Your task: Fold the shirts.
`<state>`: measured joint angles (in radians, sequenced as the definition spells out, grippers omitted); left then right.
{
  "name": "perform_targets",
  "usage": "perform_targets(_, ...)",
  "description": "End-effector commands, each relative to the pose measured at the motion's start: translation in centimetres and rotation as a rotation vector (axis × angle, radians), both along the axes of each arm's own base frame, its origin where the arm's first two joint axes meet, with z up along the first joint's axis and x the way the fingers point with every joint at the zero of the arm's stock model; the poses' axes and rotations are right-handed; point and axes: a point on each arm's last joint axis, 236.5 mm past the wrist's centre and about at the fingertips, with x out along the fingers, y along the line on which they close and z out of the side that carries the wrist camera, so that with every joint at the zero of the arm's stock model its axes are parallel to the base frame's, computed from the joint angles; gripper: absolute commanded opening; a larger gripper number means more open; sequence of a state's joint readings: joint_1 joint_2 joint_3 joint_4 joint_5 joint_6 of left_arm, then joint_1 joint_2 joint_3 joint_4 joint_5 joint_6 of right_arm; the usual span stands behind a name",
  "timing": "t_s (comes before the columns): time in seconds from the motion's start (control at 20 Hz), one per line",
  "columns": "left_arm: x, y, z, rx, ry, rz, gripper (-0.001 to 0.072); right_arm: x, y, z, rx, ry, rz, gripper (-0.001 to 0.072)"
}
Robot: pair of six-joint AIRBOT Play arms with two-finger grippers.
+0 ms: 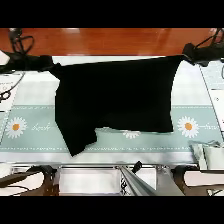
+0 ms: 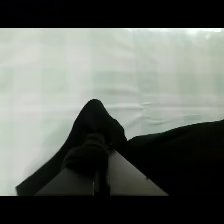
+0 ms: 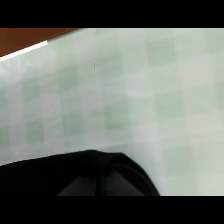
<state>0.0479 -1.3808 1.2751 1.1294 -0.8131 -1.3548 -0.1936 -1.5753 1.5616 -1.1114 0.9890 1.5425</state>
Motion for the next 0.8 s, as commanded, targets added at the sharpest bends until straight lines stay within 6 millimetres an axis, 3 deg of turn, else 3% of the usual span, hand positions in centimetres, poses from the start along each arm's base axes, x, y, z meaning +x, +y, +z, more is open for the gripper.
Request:
perform_targets(0.0,-0.7,-2.5,-5.9,-0.019,0.152,-0.058,0.0022,-1.3,1.0,-5.1,0.043,0.157,0.036,0.0021)
perform_targets(0.1,-2.2,-3.5,-7.1,-0.023,0.223,-0.097,0.0023,-2.4,1.4,-5.9,0.047,0.211,0.067,0.0022)
perform_targets(0.2,-2.8,-3.3,-6.7,-0.023,0.251,-0.112,0.0043,-3.3,1.7,-5.3,0.056,0.230,0.082,0.0061)
perform_targets(0.3,-3.8,-0.5,-5.3,0.064,0.303,-0.137,0.0212,-4.9,1.6,-3.6,0.041,0.235,0.132,0.0370)
perform_targets(0.35,-4.7,2.4,-4.2,0.161,0.351,-0.138,0.0344,-5.9,1.0,-2.3,0.020,0.227,0.155,0.0473)
perform_targets(0.4,-5.9,5.6,-3.2,0.246,0.411,-0.115,0.0456,-6.9,-0.2,-1.2,-0.009,0.228,0.153,0.0481)
perform_targets(0.45,-7.4,8.9,-2.1,0.301,0.487,-0.048,0.0466,-8.2,-2.1,-0.2,-0.058,0.240,0.134,0.0481)
perform_targets(0.55,-10.1,12.0,-1.1,0.219,0.588,0.137,0.0467,-11.9,-6.6,0.5,-0.211,0.332,0.102,0.0480)
perform_targets(0.6,-11.6,12.3,-1.2,0.173,0.637,0.157,0.0467,-14.0,-8.8,0.5,-0.295,0.402,0.098,0.0480)
perform_targets(0.65,-13.1,12.0,-1.6,0.126,0.686,0.137,0.0512,-15.9,-10.4,0.5,-0.342,0.462,0.083,0.0480)
perform_targets(0.7,-14.4,11.4,-2.2,0.080,0.722,0.111,0.0588,-16.7,-10.9,0.5,-0.311,0.465,0.049,0.0480)
perform_targets(0.75,-15.8,10.6,-3.2,0.028,0.760,0.104,0.0596,-17.4,-10.3,0.0,-0.254,0.465,0.053,0.0480)
